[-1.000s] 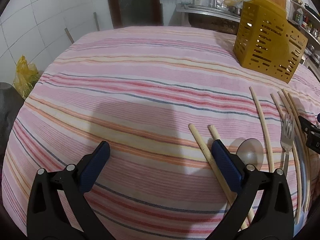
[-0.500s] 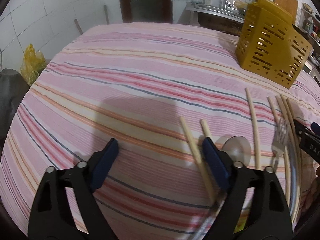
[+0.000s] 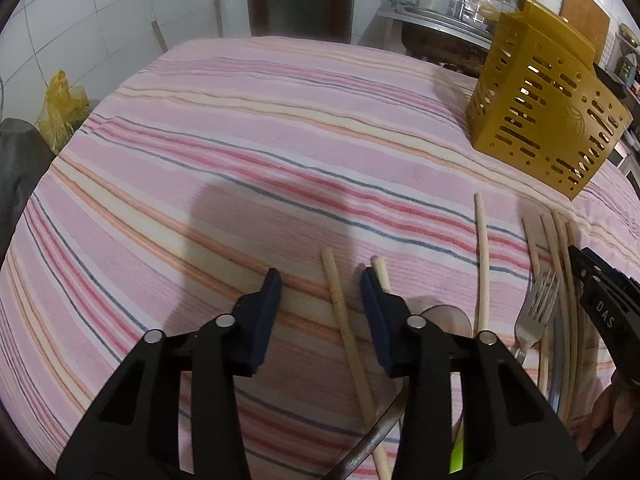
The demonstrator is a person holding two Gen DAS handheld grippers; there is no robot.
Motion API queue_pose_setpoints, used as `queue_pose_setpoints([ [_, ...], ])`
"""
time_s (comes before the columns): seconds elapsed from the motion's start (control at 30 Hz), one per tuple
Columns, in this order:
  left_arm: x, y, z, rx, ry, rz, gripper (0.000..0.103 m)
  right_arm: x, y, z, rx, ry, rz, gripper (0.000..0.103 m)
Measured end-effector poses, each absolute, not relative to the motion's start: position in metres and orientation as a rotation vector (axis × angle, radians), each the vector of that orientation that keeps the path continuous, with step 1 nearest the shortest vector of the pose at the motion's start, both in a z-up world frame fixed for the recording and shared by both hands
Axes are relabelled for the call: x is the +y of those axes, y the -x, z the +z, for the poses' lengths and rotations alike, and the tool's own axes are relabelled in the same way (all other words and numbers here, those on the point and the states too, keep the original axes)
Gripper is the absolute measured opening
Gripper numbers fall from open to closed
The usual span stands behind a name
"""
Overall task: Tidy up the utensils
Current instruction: 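Close the left tool on a chopstick while the right tool closes on another chopstick, then carry the left tool's chopstick into the yellow holder while the right tool inserts its chopstick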
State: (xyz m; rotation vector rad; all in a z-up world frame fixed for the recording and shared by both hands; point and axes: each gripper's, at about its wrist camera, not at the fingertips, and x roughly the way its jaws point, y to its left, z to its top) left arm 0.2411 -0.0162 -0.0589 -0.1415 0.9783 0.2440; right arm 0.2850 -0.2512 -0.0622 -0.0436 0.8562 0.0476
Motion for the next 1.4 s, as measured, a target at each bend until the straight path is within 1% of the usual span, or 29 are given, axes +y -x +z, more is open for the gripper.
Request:
queue_pose_setpoints([
  [0.07, -0.018, -0.242, -0.059, 0.977, 0.122, 0.235, 0.031, -0.25, -0.285, -0.063, 0.852, 0.044, 0.055, 0.017],
  [0.1, -0.018, -0.243, -0.058, 0.976, 0.118, 0.232, 0.028, -0.25, -0.285, -0.063, 0.85, 0.042, 0.056, 0.013],
  [0.17, -0.019, -0.245, -0.058, 0.974, 0.115, 0.228, 0.019, -0.252, -0.284, -0.062, 0.84, 0.032, 0.058, 0.009],
  [0.2, -0.018, -0.245, -0.058, 0.97, 0.121, 0.221, 0.017, -0.253, -0.283, -0.061, 0.833, 0.024, 0.06, 0.008],
  [0.23, -0.018, -0.244, -0.058, 0.968, 0.125, 0.215, 0.012, -0.255, -0.281, -0.06, 0.829, 0.019, 0.062, 0.008],
  [0.27, -0.018, -0.244, -0.058, 0.965, 0.127, 0.207, 0.009, -0.255, -0.279, -0.06, 0.825, 0.013, 0.064, 0.008],
  [0.53, -0.017, -0.242, -0.053, 0.946, 0.142, 0.158, 0.009, -0.259, -0.27, -0.051, 0.789, 0.012, 0.049, 0.007],
  [0.73, -0.022, -0.234, -0.032, 0.88, 0.137, 0.11, 0.008, -0.27, -0.254, -0.032, 0.73, -0.017, 0.036, 0.006],
  [1.2, -0.045, -0.198, 0.067, 0.535, 0.006, -0.045, 0.005, -0.295, -0.209, 0.021, 0.531, -0.139, 0.027, 0.006],
  [1.4, -0.049, -0.186, 0.097, 0.413, -0.03, -0.091, 0.004, -0.297, -0.19, 0.039, 0.44, -0.141, 0.009, 0.006],
])
